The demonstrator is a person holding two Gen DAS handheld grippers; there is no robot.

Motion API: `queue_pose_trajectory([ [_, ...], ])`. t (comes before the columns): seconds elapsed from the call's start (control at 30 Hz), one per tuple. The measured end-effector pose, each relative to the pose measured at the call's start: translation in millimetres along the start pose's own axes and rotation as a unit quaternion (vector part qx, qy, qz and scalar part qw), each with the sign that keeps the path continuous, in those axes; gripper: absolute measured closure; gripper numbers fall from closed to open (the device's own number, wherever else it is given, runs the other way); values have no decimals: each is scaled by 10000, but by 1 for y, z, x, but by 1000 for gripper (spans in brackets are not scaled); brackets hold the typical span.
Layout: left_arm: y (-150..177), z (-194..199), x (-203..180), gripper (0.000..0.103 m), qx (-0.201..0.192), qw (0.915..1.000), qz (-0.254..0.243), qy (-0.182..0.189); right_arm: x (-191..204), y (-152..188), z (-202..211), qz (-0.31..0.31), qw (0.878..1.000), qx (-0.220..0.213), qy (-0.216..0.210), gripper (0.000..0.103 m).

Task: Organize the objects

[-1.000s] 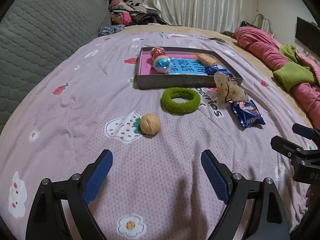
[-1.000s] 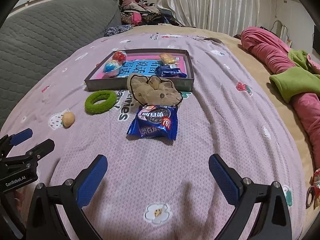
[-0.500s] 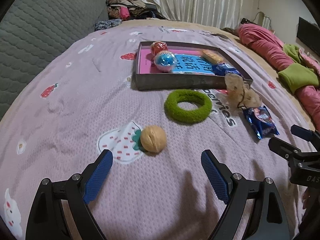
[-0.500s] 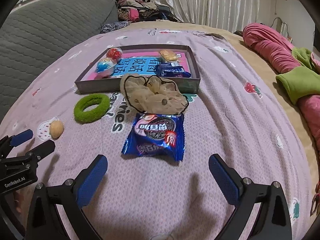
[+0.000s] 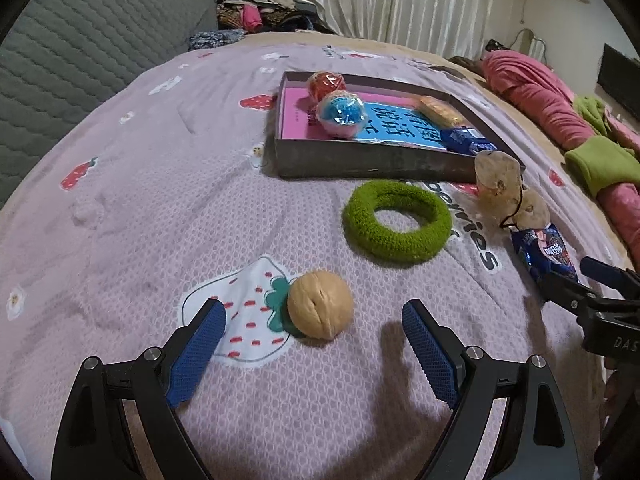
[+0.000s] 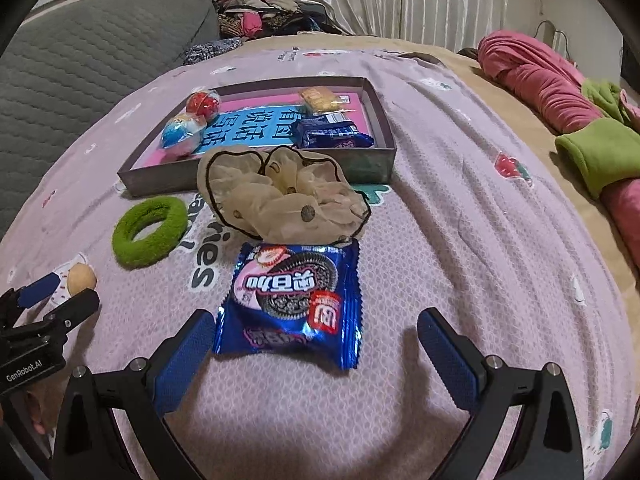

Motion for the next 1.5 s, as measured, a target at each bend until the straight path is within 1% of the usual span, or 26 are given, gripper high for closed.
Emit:
queue_pose_trajectory([
  [0.13,-1,-5,3,13,13,10000,-50,-8,-1,-1,-9,-77,10000,57,-11,1],
  [0.33,-5,-6,6,13,-26,10000,-11,51,0,-6,-13,-54,10000,-38,-49,1],
  [0.43,-5,-6,7,13,-29,10000,7,92,3,-6,-15,-5,10000,-27,-87,9],
  [0.57,-5,-8,5,14,-34,9999,-26,104,5,-6,-16,25,9999,-45,-144,14],
  [0.6,-6,-8,6,16,-45,9999,-25,109,5,-6,-15,32,9999,-52,-157,15],
  [0.63,-6,-9,6,19,-50,9999,-16,104,6,-6,-15,39,9998,-66,-177,18],
  [0.67,-6,-9,6,23,-59,9999,-4,96,7,-7,-16,47,9998,-71,-199,21],
  [0.7,-6,-10,5,32,-60,9999,-11,86,8,-7,-16,53,9998,-65,-205,22],
  [0.77,-6,-11,4,39,-38,10000,-53,51,9,-5,-17,78,9998,-52,-186,26],
  [0.83,-5,-11,1,41,-29,9999,-116,34,9,-4,-16,87,9998,-57,-190,29],
  [0.93,-4,-10,-4,48,-30,9998,-174,46,9,-4,-14,39,9996,-108,-250,33],
  [1.0,-3,-10,-7,62,-41,9998,-201,70,8,-4,-13,23,9995,-124,-292,35],
  [1.17,-2,-10,-6,69,-15,9997,-125,205,9,-3,-9,79,9992,-165,-350,41],
  [1.27,-2,-9,-5,69,-28,9997,-80,249,9,-3,-5,81,9989,-229,-392,44],
  [1.5,-1,-5,-10,69,-27,9998,-173,126,6,2,4,54,9978,-289,-588,46],
])
Point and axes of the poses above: each gripper's, at about its wrist camera, not at the fingertips, and z roughly against the way its jaws point, x to its left, y to its underside, the point moved 8 cm from there along -z, roughly the way its jaws point, and after that the axes turned 5 degrees about -y, right-handed, at the moved point
